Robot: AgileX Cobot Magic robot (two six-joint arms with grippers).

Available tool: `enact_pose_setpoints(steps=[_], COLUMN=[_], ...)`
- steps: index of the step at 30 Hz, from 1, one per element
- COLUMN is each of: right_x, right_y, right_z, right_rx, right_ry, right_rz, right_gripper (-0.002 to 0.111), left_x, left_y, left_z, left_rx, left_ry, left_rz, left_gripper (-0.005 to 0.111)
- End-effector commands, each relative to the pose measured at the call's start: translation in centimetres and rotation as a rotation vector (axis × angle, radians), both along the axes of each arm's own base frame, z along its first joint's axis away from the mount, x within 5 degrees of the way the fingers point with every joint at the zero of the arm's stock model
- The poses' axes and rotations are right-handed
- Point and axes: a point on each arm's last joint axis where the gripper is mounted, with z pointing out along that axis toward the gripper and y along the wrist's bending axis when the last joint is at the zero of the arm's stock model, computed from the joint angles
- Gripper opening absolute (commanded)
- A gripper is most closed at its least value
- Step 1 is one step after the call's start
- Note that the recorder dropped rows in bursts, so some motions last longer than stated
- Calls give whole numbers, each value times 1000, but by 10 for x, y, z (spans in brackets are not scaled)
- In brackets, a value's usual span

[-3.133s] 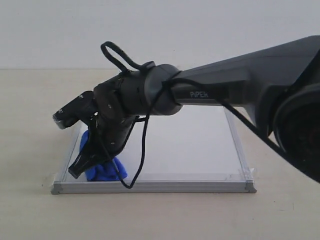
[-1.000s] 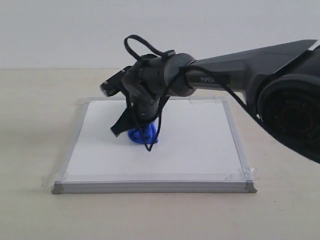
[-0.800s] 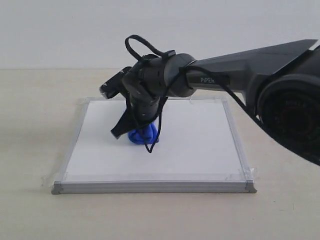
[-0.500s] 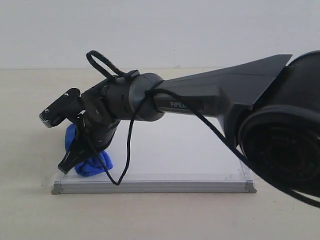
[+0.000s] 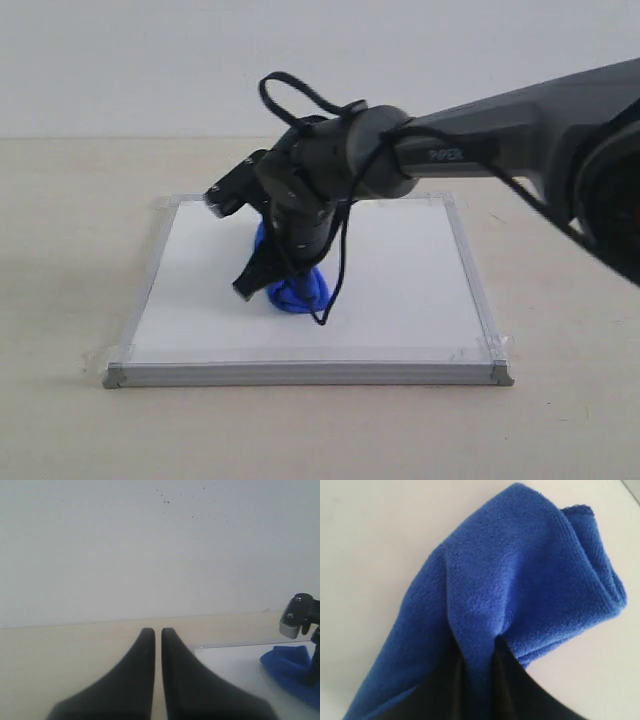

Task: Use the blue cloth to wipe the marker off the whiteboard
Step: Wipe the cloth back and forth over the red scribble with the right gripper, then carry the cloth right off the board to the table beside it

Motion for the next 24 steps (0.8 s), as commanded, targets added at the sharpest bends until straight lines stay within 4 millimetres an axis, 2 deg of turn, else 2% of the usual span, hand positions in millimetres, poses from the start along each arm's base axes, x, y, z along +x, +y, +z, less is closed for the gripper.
enact_pose_setpoints(steps=[1, 6, 8, 10, 16, 20, 24], right_x=[3, 5, 3, -1, -16, -28, -38], right_y=[-60, -120, -136, -143, -155, -173, -189], right_z=[-13, -18, -14, -5, 54, 97, 120], right_rx=[-108, -75, -58, -42, -52, -35, 1], right_ry=[95, 107, 96, 75, 7, -29, -22], right_rz=[-128, -262, -289, -298, -267, -308, -289], right_gripper=[0, 0, 0, 0, 0, 0, 0], left_x=[0, 0, 0, 0, 0, 0, 0], left_y=[0, 0, 0, 0, 0, 0, 0], left_z=[1, 1, 1, 1, 1, 1, 1], left_rx=[-11, -11, -11, -11, -12, -12, -12], left_ry=[1, 1, 1, 1, -1, -1, -1], left_rz=[-2, -2, -2, -2, -2, -2, -2], left_gripper=[4, 4, 4, 4, 4, 4, 4])
